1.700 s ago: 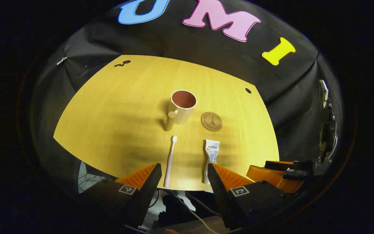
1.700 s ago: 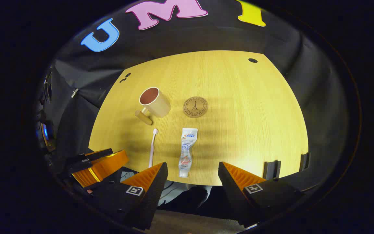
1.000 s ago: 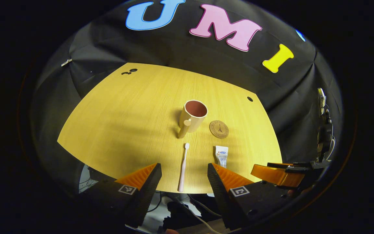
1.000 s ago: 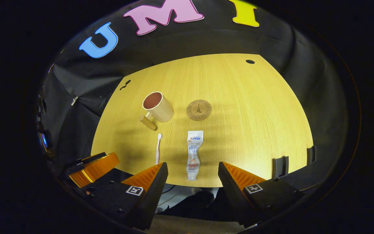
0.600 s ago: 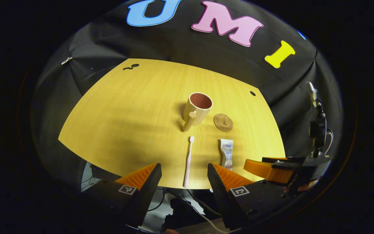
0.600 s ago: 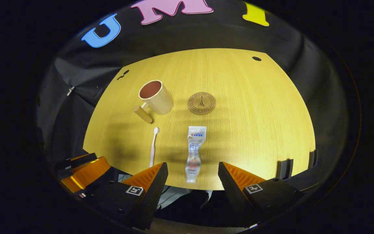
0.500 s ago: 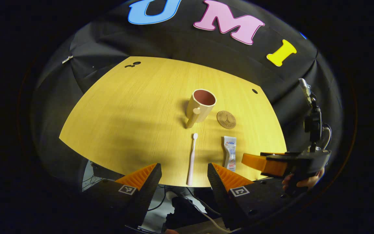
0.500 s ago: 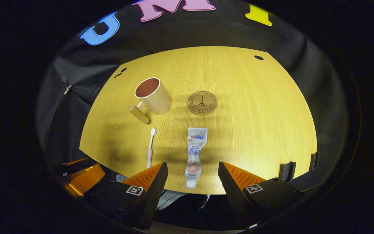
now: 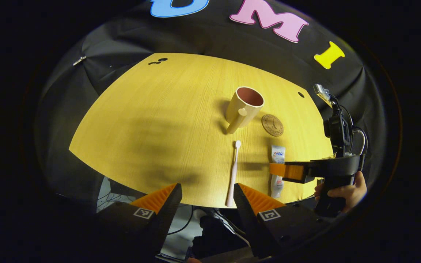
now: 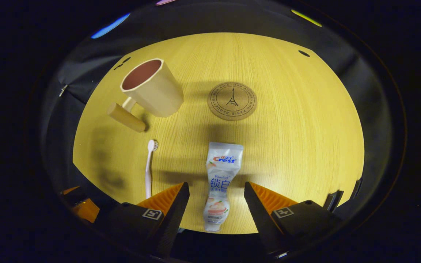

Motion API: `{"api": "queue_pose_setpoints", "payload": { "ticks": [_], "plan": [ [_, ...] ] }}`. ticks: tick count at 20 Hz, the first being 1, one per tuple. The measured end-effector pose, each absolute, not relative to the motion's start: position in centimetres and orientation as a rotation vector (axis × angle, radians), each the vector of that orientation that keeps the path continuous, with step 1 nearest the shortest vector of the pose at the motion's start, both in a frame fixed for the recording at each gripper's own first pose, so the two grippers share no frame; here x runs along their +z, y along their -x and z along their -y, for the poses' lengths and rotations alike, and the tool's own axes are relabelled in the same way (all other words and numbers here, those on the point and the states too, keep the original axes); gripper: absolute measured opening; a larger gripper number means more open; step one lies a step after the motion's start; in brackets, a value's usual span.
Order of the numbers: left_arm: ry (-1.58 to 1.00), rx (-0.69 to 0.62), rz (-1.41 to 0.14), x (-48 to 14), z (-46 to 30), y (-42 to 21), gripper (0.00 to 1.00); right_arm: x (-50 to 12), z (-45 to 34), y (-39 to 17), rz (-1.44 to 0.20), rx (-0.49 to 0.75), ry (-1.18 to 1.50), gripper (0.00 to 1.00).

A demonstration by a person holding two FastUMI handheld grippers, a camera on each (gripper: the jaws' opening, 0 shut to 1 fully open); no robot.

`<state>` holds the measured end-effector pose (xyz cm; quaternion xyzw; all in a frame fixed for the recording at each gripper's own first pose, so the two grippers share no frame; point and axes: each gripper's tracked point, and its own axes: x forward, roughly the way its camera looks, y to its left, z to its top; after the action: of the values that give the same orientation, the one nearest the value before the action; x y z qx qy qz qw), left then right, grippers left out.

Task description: Put the toothbrush and toothpaste on the desktop into the cup, then pick up the cup and place it on the coaster on the desktop.

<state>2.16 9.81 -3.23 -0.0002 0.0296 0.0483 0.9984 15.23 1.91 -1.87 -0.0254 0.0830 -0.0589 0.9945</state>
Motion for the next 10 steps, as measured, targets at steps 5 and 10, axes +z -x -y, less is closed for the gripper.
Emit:
{"api": "queue_pose_setpoints", "payload": {
  "ticks": [5, 10],
  "plan": [
    [0.027, 0.099, -0.07, -2.7, -9.3, -3.3, 0.87, -2.6, -1.3, -16.9, -0.222, -0.134, 0.039, 0.84],
    [0.03, 0.103, -0.081, -2.6, -9.4, -4.0, 0.86, -2.6, -0.7, -17.2, -0.231, -0.166, 0.076, 0.68]
  ]
}}
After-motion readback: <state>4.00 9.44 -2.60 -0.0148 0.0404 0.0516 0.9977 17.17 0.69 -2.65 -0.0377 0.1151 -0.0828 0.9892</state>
